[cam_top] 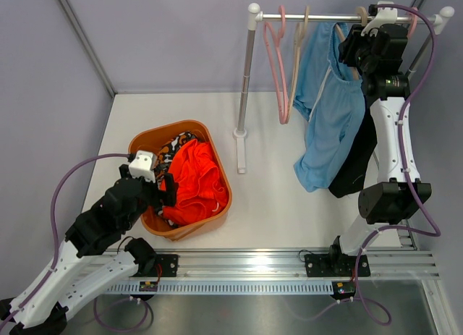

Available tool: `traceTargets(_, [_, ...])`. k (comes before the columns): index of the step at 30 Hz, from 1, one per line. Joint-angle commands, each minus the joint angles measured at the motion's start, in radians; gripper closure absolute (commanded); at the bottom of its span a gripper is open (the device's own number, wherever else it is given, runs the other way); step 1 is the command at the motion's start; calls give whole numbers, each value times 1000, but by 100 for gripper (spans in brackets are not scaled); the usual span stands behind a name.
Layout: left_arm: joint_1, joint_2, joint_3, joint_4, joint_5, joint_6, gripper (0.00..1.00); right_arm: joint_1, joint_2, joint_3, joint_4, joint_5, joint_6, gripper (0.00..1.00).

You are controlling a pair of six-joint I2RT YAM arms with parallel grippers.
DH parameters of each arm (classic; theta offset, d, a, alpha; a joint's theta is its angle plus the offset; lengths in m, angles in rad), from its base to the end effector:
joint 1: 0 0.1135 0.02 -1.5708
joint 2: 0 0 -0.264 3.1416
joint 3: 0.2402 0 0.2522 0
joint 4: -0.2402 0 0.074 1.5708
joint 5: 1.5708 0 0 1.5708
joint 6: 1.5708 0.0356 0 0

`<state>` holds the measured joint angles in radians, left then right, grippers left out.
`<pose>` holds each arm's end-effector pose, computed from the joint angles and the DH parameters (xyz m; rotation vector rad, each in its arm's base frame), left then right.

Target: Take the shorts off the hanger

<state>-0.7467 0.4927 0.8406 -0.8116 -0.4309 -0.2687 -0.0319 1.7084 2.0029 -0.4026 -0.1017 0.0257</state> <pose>0.0779 -0.0518 0.3307 0.2083 1.9848 -0.2160 0.3819 -0.0086 0.4917 -0.0283 1.6787 0.0807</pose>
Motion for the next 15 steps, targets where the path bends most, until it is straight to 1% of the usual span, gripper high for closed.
traceTargets(1, [1,3,-3,40,6,11,1,-2,3,34,12,-30,10,57])
traceTargets(7, [3,0,-3,40,6,11,1,-2,7,45,1,-38,8,62])
traceTargets(10, [1,1,-3,40,6,11,1,-2,7,46,-4,-41,8,73])
traceTargets(11, [3,1,-3,38,6,10,1,-2,7,48,-7,-41,10,81])
traceTargets(13, [1,0,-3,38,4,10,1,-2,5,50,-19,-43,10,87])
traceTargets(14, [3,-3,-3,40,4,10,1,-2,3,53,-22,-41,13,94])
traceTargets(15, [1,-2,-3,38,4,10,1,-2,-6,53,-25,-39,13,96])
